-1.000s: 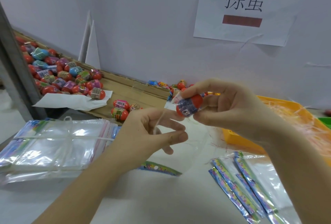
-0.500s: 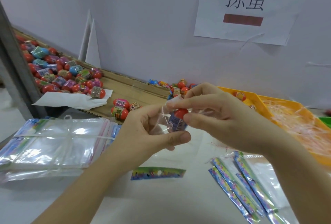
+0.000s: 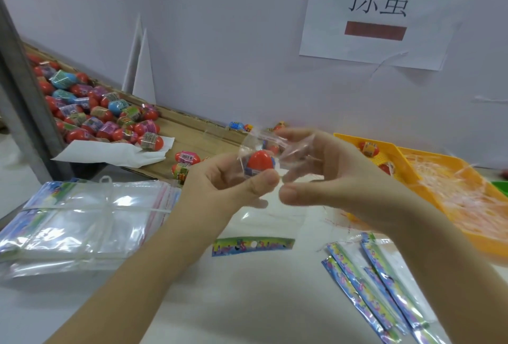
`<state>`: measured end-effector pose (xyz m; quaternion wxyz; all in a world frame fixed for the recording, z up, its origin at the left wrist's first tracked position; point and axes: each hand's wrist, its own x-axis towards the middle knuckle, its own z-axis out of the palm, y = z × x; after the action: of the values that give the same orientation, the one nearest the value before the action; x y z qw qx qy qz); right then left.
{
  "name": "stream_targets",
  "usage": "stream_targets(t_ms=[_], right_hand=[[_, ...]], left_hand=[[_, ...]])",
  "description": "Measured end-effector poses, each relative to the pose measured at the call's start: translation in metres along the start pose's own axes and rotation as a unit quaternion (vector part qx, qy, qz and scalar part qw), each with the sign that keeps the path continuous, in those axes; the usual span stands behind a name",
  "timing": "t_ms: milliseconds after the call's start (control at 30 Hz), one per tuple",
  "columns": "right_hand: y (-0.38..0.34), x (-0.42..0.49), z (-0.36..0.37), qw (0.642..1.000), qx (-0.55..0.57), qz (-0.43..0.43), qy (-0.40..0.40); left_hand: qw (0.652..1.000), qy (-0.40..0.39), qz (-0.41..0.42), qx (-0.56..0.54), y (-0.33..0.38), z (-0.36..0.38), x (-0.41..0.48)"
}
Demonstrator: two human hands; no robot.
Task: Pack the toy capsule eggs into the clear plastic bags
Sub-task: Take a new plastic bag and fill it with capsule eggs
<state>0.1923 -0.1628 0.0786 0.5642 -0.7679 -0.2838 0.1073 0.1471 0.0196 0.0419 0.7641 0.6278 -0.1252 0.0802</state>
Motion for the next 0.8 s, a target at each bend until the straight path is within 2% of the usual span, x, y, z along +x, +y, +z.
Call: stream_targets(t_ms=[67,167,300,433,567,667,733,800], right_hand=[[0.002,0.003,0.007,1.0,0.013,-0.022,0.013],[0.003,0.006,0.012,0.994,0.103,-0.027,0.031],[0.004,0.006,0.01,0.987,0.157,-0.021,0.028],[0.003,0.006,0.014,0.986,0.165,-0.003,0.028],[0.004,0.005,0.02,0.991,0.12,-0.026,0.055],[0.006,0.007,0.023,0.987,0.136,-0.032,0.083],[0.01,0.008,0.025,0.985,0.138,0.006,0.107],[0.014,0.008,0.028,0.989,0.108,0.036,0.097]], left_hand=[[1.0,0.002,-0.012,-0.027,-0.002,-0.001,0.001],[0.998,-0.013,-0.019,-0.064,-0.002,-0.001,0.001],[0.999,0.009,-0.025,-0.047,-0.001,-0.003,0.002],[0.999,0.02,-0.025,-0.008,-0.003,-0.002,0.002],[0.998,0.047,-0.022,0.018,-0.006,-0.001,0.002],[0.997,0.068,-0.028,0.003,-0.006,-0.001,0.003],[0.996,0.083,-0.033,-0.023,-0.006,0.0,0.004],[0.995,0.076,-0.034,-0.061,-0.006,-0.001,0.006]])
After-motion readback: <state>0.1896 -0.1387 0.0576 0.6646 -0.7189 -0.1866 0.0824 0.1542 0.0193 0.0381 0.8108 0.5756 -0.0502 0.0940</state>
